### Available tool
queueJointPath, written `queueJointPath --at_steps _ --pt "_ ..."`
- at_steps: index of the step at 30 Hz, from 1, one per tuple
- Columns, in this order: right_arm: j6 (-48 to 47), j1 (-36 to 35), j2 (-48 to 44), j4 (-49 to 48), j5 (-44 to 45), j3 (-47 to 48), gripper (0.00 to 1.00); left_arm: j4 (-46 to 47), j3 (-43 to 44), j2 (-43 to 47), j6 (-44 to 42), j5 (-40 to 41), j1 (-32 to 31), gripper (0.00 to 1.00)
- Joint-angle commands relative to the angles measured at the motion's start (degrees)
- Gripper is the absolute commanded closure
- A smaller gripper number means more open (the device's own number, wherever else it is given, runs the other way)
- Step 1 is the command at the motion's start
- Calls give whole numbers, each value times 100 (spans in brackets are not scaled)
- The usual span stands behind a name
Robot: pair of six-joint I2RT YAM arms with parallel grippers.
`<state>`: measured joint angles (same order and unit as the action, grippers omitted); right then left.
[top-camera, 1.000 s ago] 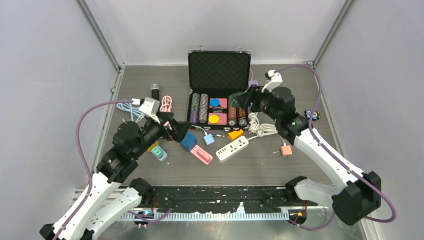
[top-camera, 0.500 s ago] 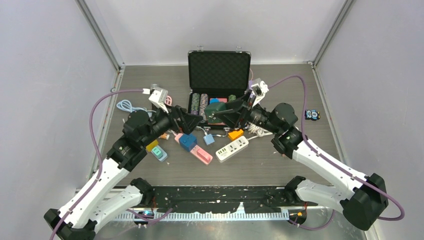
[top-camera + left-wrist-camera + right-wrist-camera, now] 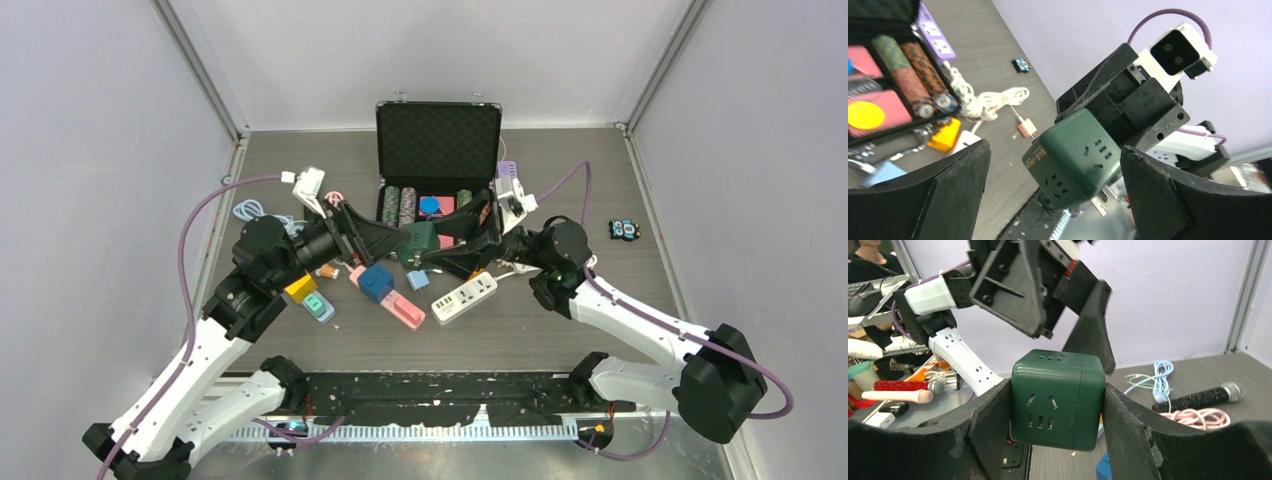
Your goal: Insert the plug
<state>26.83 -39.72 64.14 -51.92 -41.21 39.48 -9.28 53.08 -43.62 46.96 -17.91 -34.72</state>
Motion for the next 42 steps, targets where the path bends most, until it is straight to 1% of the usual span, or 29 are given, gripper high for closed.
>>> queueJointPath --at_steps 1,4,6,11,14,18,22,28,29,30,31,32,33,35,37,39,40,41,42 --pt "-539 -186 -49 -1083 2 -60 60 77 95 -246 958 -793 146 1" --pt "-784 -256 40 -1480 116 -112 61 523 -99 -296 1722 -1302 295 0" --pt "-925 -283 122 -1667 205 -122 61 1006 -292 -292 2240 -1529 352 0" --pt "-1398 -391 367 -2206 469 -156 60 2102 -644 -329 3307 -1843 370 0" --pt "-1718 -446 521 -2272 677 -147 60 2315 -674 -345 3569 -1952 395 1" --pt "-2034 -459 672 -2475 830 -166 59 2271 -695 -323 3603 -1994 458 6" --pt "-1930 -467 788 -2709 770 -159 59 2466 -799 -338 3710 -2047 547 19" --pt "-1749 -466 869 -2846 720 -220 57 2629 -871 -398 3737 -2151 609 49" --pt "-1728 -466 871 -2834 735 -221 56 2659 -870 -408 3718 -2169 619 55" --pt "-1660 -466 872 -2782 754 -211 53 2678 -864 -416 3683 -2187 625 63" --pt "-1626 -466 859 -2724 796 -208 50 2699 -868 -427 3629 -2204 636 73" --pt "-1549 -466 839 -2581 820 -205 39 2762 -863 -437 3552 -2226 652 87" --pt "-1487 -466 769 -2491 949 -214 20 2820 -854 -449 3424 -2252 670 98" --pt "-1321 -458 604 -2187 1110 -276 1 2793 -812 -435 3071 -2282 701 100" --pt "-1213 -455 369 -1700 1086 -232 4 2518 -741 -381 2469 -2282 720 100" --pt "-1064 -451 105 -924 972 -58 5 2083 -605 -307 1694 -2294 730 100" --pt "-995 -449 -58 -156 864 58 5 1808 -519 -273 1305 -2294 730 100" --pt "-989 -453 -138 378 823 364 5 1559 -426 -241 827 -2320 730 100" --pt "-966 -454 -253 1277 730 519 5 1304 -326 -209 364 -2348 730 100"
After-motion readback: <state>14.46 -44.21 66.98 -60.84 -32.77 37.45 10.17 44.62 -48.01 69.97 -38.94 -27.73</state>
